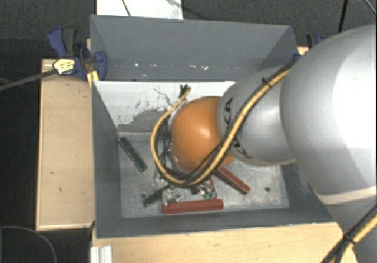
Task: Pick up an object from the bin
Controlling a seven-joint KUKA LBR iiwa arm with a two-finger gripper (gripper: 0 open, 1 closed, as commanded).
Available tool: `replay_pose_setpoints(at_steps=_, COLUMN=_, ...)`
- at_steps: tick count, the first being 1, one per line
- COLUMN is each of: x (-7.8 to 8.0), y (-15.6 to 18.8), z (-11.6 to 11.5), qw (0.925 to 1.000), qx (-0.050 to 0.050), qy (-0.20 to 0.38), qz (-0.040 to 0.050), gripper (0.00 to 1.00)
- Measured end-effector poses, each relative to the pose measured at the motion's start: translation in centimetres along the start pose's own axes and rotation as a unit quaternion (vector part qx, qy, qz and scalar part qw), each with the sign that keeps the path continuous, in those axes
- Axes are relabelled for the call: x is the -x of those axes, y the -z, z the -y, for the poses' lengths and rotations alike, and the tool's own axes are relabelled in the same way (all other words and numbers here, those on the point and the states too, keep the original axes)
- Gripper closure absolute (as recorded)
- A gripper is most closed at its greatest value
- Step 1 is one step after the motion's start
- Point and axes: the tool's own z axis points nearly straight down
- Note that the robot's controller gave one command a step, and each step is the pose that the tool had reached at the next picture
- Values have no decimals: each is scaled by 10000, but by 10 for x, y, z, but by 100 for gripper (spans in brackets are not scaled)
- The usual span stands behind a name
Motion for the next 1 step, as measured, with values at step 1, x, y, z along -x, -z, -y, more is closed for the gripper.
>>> replay_pose_setpoints(at_steps=1, x=0, y=0, z=0, qw=10000, qx=0, qy=-1, qz=0, gripper=100)
